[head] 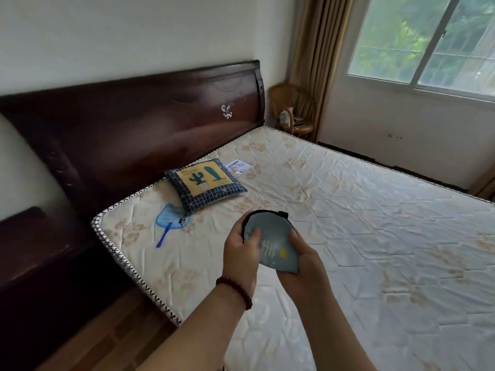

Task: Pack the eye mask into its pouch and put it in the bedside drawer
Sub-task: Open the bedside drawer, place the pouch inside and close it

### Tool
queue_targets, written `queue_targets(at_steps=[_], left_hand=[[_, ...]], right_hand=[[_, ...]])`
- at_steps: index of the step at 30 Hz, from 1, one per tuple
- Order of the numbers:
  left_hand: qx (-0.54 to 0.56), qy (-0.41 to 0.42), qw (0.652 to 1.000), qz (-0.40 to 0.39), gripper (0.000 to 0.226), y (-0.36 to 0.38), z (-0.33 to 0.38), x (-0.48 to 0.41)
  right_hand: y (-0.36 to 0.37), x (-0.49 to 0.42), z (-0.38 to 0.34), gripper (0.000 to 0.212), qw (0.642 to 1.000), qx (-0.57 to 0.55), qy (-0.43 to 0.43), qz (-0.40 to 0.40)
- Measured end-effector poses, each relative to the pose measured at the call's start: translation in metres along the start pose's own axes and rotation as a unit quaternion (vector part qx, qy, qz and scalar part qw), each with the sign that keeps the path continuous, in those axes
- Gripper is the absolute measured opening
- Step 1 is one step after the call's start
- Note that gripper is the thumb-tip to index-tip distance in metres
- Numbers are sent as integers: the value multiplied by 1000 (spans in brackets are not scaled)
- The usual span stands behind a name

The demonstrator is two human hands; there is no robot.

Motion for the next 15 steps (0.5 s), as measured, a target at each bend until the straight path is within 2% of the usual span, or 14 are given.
queue_targets(at_steps=[7,11,15], left_hand=[[72,11,994,85,30,-115,31,11],[146,3,980,137,36,-170,43,13],[189,14,967,171,31,-217,61,8]], right_hand=[[71,23,96,27,993,15,101,-63],[109,24,141,28,981,26,156,-113],[145,19,186,32,968,47,196,-150]])
Point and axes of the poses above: each hand's wrist, its own x-axis away from the middle knuckle, its own y-axis out of the palm, z = x × y, the point moved 9 cm from there along -x, towards the middle knuckle, and after that the axes turned 10 degrees about -y, right-handed, at the moved point
